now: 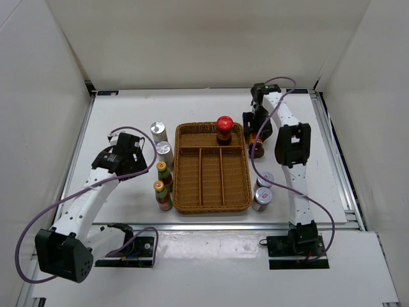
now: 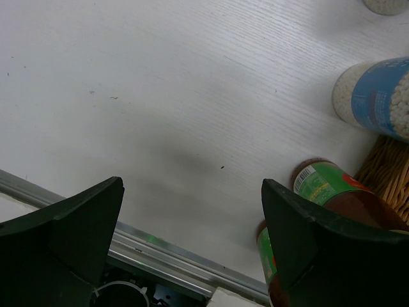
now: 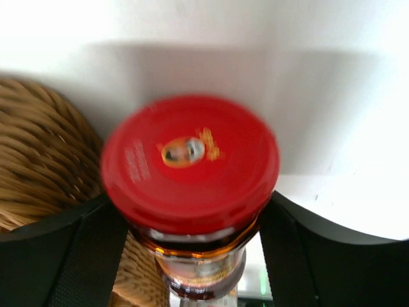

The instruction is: Organize the condiment bottles

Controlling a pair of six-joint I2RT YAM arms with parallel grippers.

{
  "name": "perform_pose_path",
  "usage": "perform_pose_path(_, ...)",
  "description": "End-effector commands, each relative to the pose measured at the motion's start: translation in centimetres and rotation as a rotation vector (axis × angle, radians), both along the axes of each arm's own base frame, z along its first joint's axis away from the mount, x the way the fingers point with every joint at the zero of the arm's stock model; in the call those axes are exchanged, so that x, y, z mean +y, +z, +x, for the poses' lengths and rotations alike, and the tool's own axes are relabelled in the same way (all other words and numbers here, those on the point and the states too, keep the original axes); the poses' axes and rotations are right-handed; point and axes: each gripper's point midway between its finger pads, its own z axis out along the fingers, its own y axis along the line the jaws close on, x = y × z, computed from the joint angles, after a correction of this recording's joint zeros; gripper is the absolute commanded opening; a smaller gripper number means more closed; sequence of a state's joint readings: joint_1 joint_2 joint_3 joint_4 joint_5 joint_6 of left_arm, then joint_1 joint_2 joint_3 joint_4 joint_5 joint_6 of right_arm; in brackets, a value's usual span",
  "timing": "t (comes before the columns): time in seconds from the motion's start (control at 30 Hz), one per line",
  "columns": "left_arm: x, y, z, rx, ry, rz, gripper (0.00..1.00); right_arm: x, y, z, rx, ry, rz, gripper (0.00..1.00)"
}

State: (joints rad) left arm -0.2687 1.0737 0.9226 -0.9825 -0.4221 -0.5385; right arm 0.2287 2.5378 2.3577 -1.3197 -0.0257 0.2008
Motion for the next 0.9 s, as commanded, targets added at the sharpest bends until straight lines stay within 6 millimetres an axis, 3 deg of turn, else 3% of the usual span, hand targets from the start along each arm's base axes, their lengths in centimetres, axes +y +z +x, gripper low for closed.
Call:
perform_pose_path(0.0, -0.1, -0.1, 0.3, -0.009, -0.005, 0.002, 1.00, -0.2, -0.5, 1.7, -0.035, -0.014, 0.004, 0.79)
perform_pose_path(0.03, -0.1, -0.1, 0.3, -0.009, -0.005, 0.002, 1.00, -0.6, -0.3, 2.0, -0.044, -0.023, 0.005, 0.85)
perform_pose_path(0.2, -0.1, -0.1, 0.3, -0.009, -0.005, 0.002, 1.00, -0.5, -1.0, 2.2, -0.038, -0.023, 0.004, 0.80)
perform_pose_path(0.23, -0.1, -0.1, 0.3, -0.009, -0.005, 0.002, 1.00, -0.8, -1.4, 2.2, -0.025, -0.032, 0.012, 0.75)
perform_pose_path(0.27, -0.1, -0.1, 0.3, -0.009, -0.005, 0.002, 1.00, -0.7, -1.2, 2.4, -0.034, -0.032, 0.014, 0.58)
perform_pose_path(0.3, -0.1, -0.1, 0.3, -0.009, -0.005, 0.002, 1.00, -0.7, -1.2, 2.4, -0.034, -0.032, 0.014, 0.48)
perform_pose_path(0.37, -0.1, -0.1, 0.3, -0.009, -0.005, 0.002, 1.00, -0.8, 0.2, 2.9, -0.072, -0.043, 0.009, 0.30)
perform_pose_path(0.43, -0.1, -0.1, 0.3, -0.009, -0.005, 0.002, 1.00, -0.9, 1.7, 3.3, -0.106, -0.058, 0.006, 0.22)
perform_pose_path(0.47, -0.1, -0.1, 0.3, -0.009, -0.005, 0.002, 1.00, -0.9, 3.4, 3.8, -0.144, -0.071, 0.007, 0.13)
perform_pose_path(0.53, -0.1, -0.1, 0.3, -0.009, -0.005, 0.002, 1.00, -1.2, 5.4, 4.3, -0.194, -0.085, -0.003, 0.09)
perform_pose_path(0.6, -0.1, -0.1, 0.3, -0.009, -0.005, 0.002, 1.00, -1.4, 9.0, 5.0, -0.284, -0.103, -0.006, 0.00)
perform_pose_path(0.73, -0.1, -0.1, 0.3, -0.009, -0.005, 0.002, 1.00, -2.9, 15.4, 5.4, -0.457, -0.132, -0.087, 0.00)
perform_pose_path(0.87, -0.1, -0.1, 0.3, -0.009, -0.005, 0.002, 1.00, -2.2, 17.7, 5.8, -0.526, -0.137, -0.062, 0.00)
